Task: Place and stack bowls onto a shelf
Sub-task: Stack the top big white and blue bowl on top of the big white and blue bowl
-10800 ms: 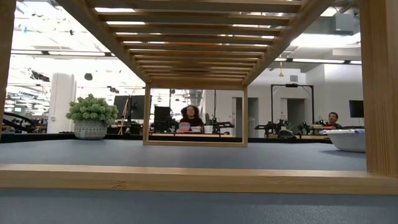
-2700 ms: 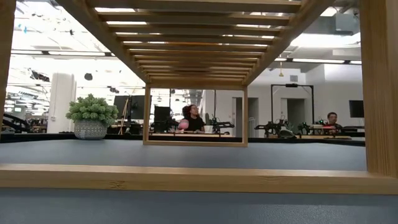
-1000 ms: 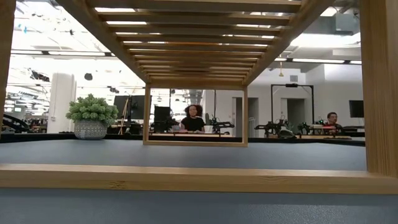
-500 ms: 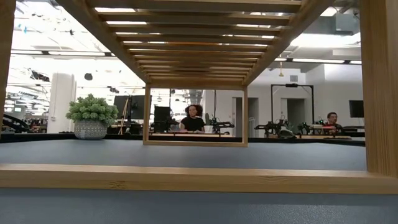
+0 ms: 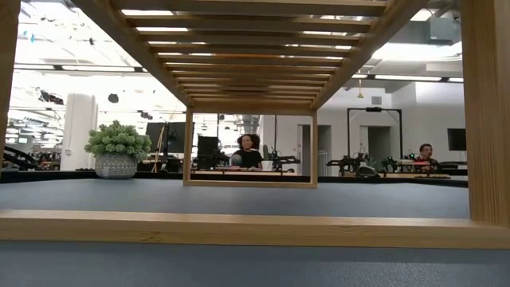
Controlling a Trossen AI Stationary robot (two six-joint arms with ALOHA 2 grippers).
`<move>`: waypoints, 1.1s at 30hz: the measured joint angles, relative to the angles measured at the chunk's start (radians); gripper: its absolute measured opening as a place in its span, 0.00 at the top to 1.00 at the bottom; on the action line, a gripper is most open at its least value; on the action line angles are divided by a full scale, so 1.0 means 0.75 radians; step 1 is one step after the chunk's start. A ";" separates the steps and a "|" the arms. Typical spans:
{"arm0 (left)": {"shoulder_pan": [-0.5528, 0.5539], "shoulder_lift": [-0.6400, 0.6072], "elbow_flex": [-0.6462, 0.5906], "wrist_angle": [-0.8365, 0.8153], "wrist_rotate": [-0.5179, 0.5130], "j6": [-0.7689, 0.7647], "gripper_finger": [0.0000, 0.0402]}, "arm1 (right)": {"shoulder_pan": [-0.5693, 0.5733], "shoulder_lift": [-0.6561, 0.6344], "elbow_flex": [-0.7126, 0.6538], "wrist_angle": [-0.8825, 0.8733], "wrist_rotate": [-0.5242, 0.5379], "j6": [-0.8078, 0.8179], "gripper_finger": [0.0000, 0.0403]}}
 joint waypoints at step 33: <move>0.031 -0.048 0.000 -0.002 -0.065 0.055 1.00 | 0.039 -0.025 0.001 -0.016 0.007 0.272 0.46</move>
